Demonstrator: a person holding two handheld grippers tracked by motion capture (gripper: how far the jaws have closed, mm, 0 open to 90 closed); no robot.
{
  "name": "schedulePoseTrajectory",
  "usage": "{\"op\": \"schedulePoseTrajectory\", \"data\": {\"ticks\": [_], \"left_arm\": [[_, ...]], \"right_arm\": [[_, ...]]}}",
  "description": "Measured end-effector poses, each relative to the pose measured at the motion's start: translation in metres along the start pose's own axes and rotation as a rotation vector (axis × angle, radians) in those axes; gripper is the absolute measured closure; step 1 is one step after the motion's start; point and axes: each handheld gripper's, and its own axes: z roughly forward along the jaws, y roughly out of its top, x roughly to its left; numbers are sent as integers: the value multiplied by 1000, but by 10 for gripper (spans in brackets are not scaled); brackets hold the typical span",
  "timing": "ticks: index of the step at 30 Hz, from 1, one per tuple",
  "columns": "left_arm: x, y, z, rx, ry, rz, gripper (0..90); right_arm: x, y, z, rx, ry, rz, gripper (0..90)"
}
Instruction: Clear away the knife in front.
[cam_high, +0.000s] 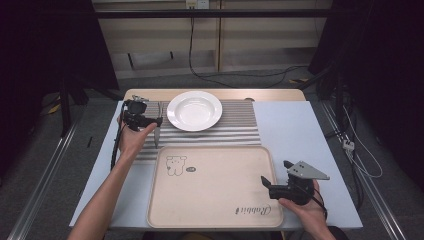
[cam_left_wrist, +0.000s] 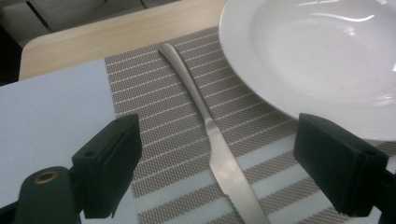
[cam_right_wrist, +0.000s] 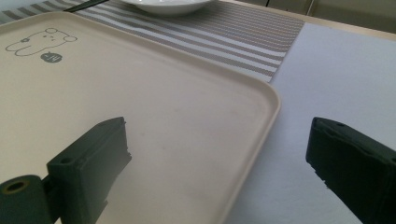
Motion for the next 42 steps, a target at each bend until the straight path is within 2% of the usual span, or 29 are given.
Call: {"op": "schedulePoseTrajectory", "data": {"ticks": [4,6,9,12,16,18,20,22,24,28,31,33,35,37,41,42], "left_arm": [[4,8,15,46,-2,6,178],[6,10,23,67,-4,-15,209],[8,12,29,72,9,-17,243],[12,15,37,81,-4,-40,287],[15,16,44,98,19,-59,366],[17,17,48,105,6,-75,389],[16,20,50,124,25,-44,412],[14,23,51,110,23,-42,421],[10,25,54,117,3,-36,455],[2,25,61,123,13,-10,531],[-1,23,66,143,33,-19,559],[0,23,68,148,17,-30,570],[0,23,71,160,25,-20,596],[0,22,74,166,15,-4,682],[2,24,76,174,12,-20,699],[4,24,75,185,10,-9,704]], "right_arm": [[0,0,0,4,12,1,63],[-1,-1,1,6,16,10,62],[-1,-1,0,4,16,13,69],[0,-1,0,2,20,12,74],[0,-1,-1,0,20,9,74],[0,-1,-2,0,20,11,73],[-1,-1,-1,2,20,9,71],[0,-1,-1,3,21,9,71],[-1,0,-1,4,22,12,71],[-1,-1,0,12,22,9,70],[0,-1,-1,10,26,6,70],[0,-1,-1,11,27,8,70],[0,-1,-1,11,28,8,70],[0,-1,-1,14,30,11,68],[0,-1,0,24,39,6,66],[0,-1,1,23,38,5,66]]}}
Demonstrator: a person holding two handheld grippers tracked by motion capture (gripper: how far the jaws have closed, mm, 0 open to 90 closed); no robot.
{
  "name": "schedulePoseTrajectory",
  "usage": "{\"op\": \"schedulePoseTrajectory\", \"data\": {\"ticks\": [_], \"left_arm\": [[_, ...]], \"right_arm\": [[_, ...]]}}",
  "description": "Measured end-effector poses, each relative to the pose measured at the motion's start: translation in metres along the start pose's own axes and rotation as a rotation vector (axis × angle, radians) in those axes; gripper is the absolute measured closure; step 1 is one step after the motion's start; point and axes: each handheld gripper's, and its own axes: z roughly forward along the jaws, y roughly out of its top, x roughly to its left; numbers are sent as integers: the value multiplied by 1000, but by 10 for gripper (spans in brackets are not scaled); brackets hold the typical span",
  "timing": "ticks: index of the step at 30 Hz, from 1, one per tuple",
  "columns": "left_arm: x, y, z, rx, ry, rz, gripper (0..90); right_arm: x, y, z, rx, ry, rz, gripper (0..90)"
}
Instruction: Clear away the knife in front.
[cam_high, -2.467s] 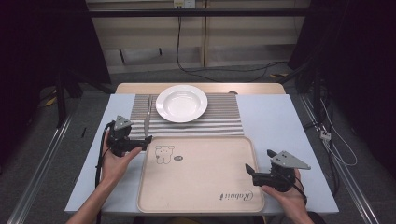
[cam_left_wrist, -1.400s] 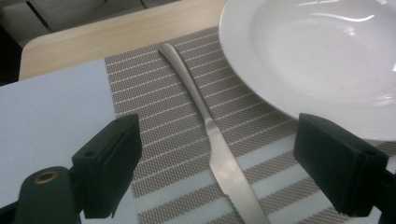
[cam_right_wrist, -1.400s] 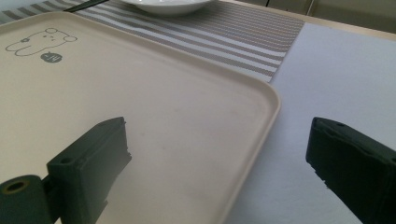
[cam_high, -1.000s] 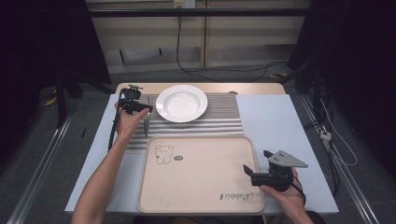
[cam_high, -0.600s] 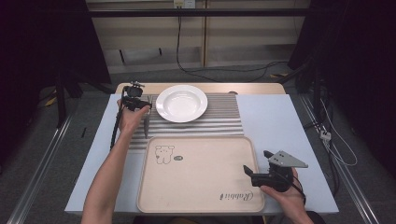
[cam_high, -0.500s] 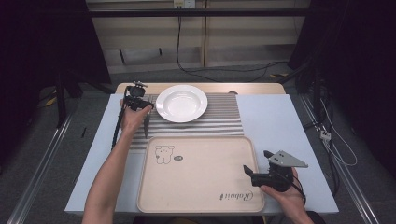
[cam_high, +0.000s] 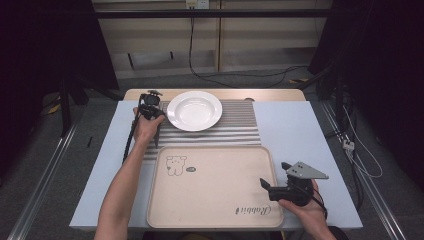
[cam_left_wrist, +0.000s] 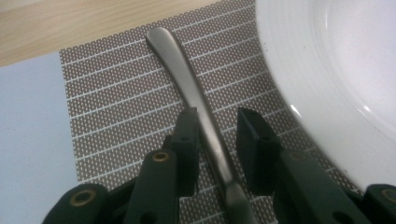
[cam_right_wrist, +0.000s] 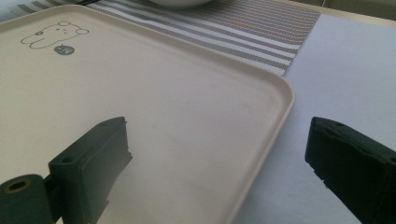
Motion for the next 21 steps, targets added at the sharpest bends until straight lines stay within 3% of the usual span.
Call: {"op": "schedulePoseTrajectory", "data": {"ticks": [1,3,10,14,16,21], "left_arm": [[1,0,0,2,-5,-3,753],[4,-1,-2,16,-28,6,769],[3,-1,-6,60,-27,43,799],[6,-1,-6,68,-47,32,799],[7,-1,-6,58,-55,0,793],[7,0,-5,61,-44,-4,763]], "right_arm": [[0,0,0,0,-1,2,66],[-1,0,0,-1,-1,4,66],[0,0,0,1,-4,3,73],[-1,0,0,1,-6,6,73],[-1,0,1,2,-6,5,73],[-1,0,2,3,-5,2,73]]}}
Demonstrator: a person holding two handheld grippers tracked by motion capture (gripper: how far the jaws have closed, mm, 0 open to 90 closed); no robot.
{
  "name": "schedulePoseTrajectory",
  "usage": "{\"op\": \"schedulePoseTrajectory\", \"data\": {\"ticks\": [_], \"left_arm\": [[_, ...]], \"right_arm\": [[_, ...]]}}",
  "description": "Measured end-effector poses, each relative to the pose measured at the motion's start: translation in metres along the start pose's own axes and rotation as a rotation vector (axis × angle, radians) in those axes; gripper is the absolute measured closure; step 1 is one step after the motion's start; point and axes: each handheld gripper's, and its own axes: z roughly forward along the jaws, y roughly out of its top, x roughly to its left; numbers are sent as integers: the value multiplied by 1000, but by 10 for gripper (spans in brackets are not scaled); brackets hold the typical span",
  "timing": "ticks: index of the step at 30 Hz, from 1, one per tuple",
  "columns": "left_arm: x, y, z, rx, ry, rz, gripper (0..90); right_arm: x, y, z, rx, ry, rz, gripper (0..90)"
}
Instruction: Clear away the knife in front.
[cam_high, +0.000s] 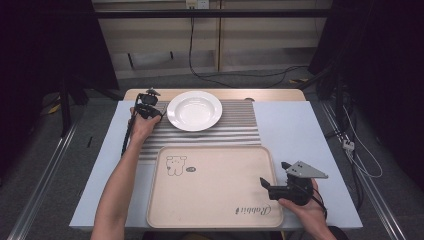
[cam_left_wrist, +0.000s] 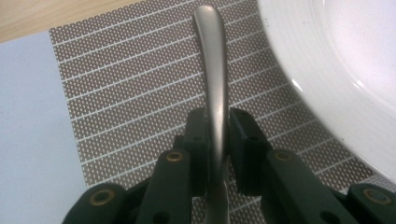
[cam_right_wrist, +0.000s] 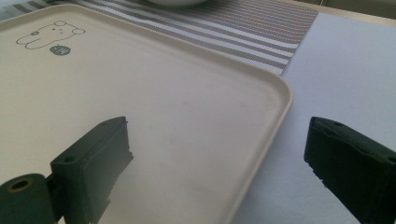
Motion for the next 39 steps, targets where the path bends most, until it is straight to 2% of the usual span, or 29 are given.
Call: {"op": "schedulePoseTrajectory", "data": {"ticks": [1,5,7,10,13,15,16,19,21,24,26,29,33,35,39], "left_arm": [[1,0,0,1,-10,-11,759],[2,0,0,-2,-9,-39,741],[1,0,1,-3,-5,-37,747],[2,0,1,-13,-14,-66,750],[3,0,1,-15,-18,-66,752],[3,0,1,-13,-22,-50,769],[3,0,1,-15,-29,-61,776],[3,1,1,2,-30,-48,796],[3,2,1,4,-31,-60,797],[0,3,1,14,-9,-33,800],[-2,4,1,20,8,-37,801],[-2,5,1,27,7,-30,802],[-1,4,0,30,-7,-38,802],[0,3,-2,19,19,-57,802],[6,1,-4,33,14,-62,802]], "right_arm": [[0,0,0,1,0,0,73],[1,0,1,7,5,-3,78],[1,0,1,6,7,-4,79],[1,0,1,8,7,-2,79],[1,0,1,11,7,-3,79],[1,0,1,10,6,-5,78],[1,0,1,11,6,-4,79],[1,0,1,11,6,-3,79],[1,0,1,11,6,-3,79],[1,0,0,8,8,-4,80],[1,-1,0,7,8,-4,80],[1,-1,0,9,8,-3,80],[1,-1,0,9,5,-3,80],[1,0,1,11,4,-2,80],[1,-1,1,11,4,-3,81]]}}
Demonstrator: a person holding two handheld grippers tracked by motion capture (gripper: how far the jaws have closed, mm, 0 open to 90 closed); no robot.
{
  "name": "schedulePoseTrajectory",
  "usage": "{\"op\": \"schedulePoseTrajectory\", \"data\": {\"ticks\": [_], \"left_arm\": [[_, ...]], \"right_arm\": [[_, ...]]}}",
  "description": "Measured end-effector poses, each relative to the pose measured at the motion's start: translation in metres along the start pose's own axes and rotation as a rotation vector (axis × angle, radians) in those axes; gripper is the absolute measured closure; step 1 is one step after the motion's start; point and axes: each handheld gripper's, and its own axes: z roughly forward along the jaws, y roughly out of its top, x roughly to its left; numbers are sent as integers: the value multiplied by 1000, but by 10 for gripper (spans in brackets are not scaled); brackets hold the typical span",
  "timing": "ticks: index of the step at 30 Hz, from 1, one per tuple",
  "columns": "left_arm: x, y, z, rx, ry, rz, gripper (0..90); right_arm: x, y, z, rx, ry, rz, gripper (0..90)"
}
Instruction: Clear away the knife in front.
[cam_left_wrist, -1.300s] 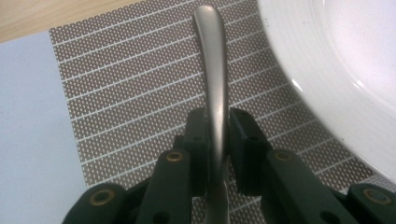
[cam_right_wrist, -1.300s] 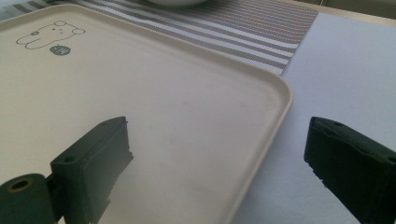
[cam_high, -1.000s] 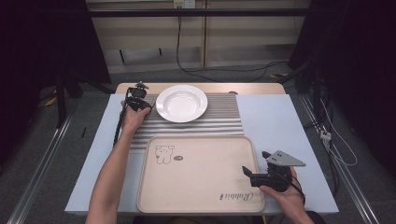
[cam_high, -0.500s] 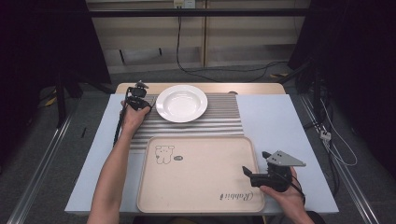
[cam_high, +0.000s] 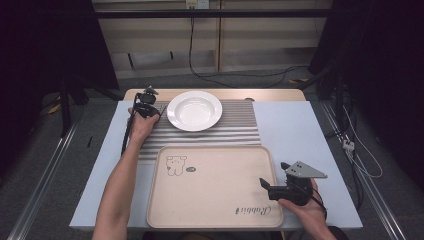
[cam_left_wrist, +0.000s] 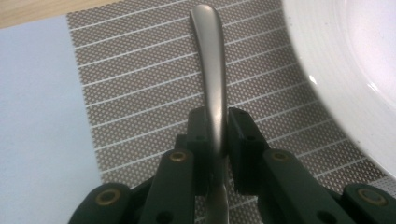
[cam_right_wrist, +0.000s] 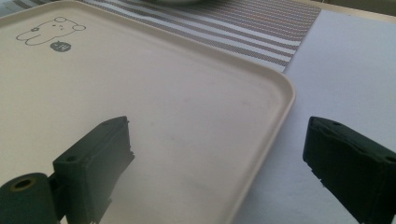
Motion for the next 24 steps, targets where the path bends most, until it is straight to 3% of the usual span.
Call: {"op": "schedulePoseTrajectory", "data": {"ticks": [5,24], "left_arm": [[5,-1,-5,-13,-16,-15,802],[2,-1,-28,-36,-31,18,802]], "right_arm": [[0,0,0,-1,-3,1,81],[0,0,0,3,-3,-2,81]]}}
